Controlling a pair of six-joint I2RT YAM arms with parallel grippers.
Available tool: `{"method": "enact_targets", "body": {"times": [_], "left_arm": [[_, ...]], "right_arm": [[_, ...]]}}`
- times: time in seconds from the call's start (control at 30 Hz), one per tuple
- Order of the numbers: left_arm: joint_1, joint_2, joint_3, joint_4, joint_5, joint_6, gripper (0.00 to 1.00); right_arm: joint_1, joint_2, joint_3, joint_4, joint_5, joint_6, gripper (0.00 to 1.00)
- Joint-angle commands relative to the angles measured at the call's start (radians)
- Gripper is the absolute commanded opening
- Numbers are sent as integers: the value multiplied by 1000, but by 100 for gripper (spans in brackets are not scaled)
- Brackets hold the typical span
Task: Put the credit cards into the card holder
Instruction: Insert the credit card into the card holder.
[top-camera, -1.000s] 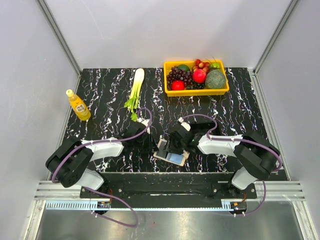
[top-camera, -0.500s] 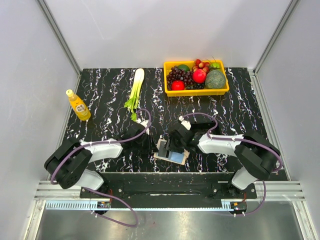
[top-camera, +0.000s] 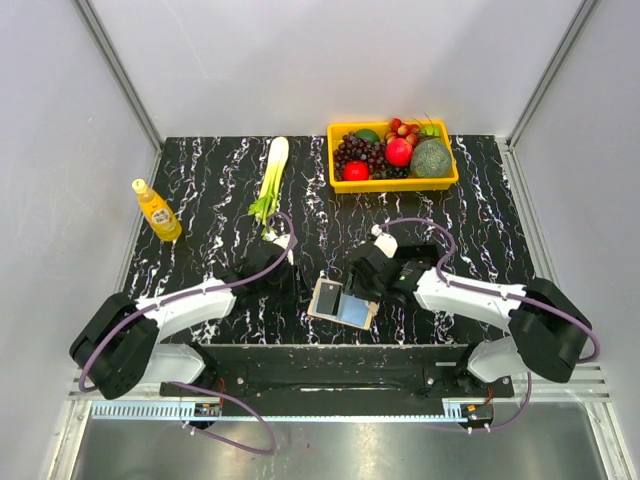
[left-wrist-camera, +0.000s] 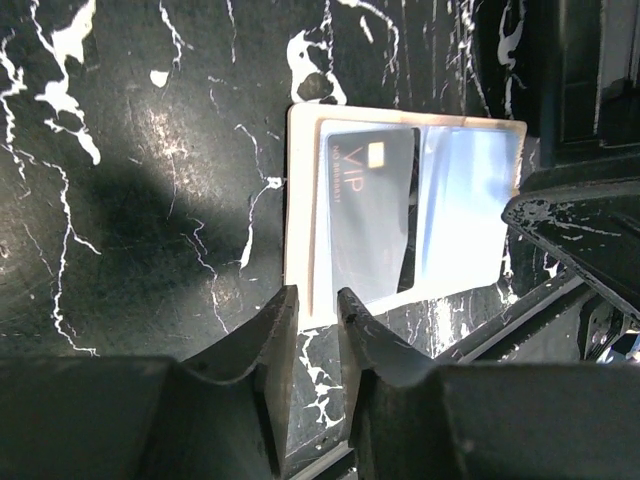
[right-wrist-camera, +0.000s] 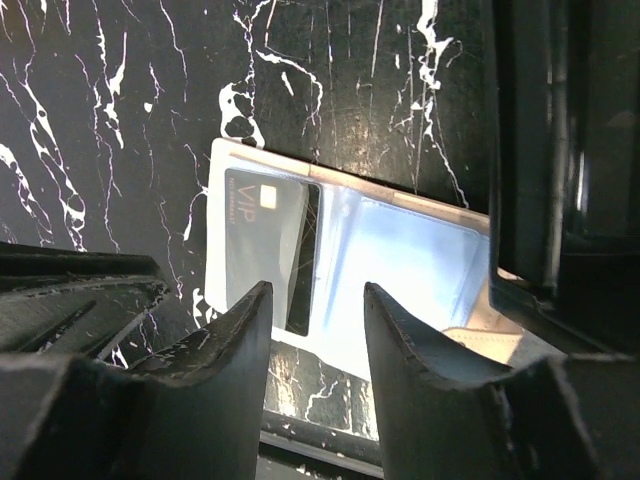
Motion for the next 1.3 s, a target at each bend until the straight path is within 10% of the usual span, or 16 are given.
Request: {"method": "enact_targets", "body": {"times": [0.0,1.27], "left_arm": [[-4,-38,49,-17,-36,31,28],[-2,111,-29,111,24,-65,29]], "right_arm": [[-3,-73,8,-49,39,-2,48],[6,174,5,217,-264,46,46]]}}
